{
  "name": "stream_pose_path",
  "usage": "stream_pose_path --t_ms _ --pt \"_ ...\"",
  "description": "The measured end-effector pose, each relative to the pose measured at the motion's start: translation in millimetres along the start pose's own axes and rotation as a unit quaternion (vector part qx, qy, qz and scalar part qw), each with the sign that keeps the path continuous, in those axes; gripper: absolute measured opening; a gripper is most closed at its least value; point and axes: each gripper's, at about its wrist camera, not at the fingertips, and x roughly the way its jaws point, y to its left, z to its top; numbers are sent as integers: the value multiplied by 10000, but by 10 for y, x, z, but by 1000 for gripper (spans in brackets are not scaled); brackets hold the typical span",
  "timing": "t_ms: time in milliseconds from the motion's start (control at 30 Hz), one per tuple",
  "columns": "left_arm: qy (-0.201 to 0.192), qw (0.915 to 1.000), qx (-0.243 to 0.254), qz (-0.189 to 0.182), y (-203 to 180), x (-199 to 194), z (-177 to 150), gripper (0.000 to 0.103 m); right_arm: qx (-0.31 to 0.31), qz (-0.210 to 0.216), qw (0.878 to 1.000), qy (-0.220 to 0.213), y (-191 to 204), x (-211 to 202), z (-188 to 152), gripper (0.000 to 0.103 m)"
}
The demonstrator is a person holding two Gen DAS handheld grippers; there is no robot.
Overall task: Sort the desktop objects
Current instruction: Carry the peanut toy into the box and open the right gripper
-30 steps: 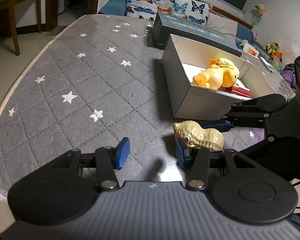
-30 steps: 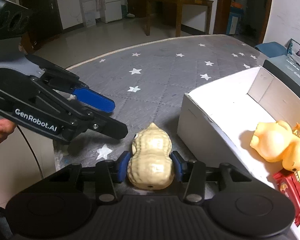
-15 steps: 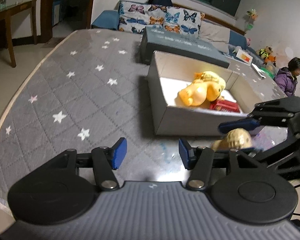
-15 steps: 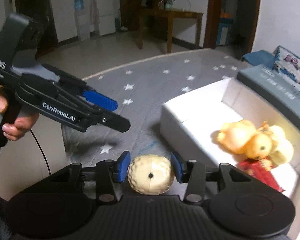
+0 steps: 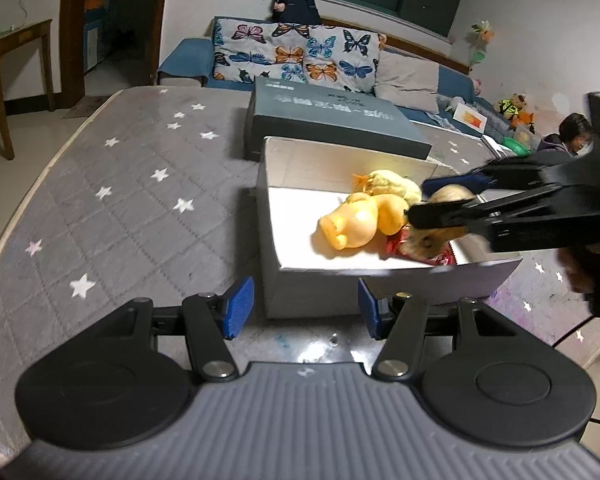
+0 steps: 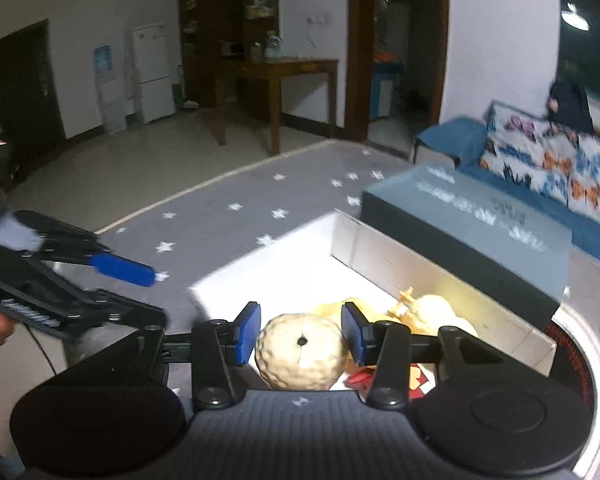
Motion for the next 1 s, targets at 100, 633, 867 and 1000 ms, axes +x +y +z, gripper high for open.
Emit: stream_pose_path --t_ms 100,633,867,1000 --pt "4 10000 45 -19 -31 43 38 57 263 70 9995 153 -189 134 -84 45" --pt "39 9993 374 -3 -249 283 113 63 759 6 9960 470 -547 277 -373 45" --pt "-29 9987 479 151 -301 299 111 63 774 -176 9955 508 -558 299 -464 46" --pt "-93 9985 480 229 -308 290 119 64 788 -240 9955 461 -551 273 -472 52"
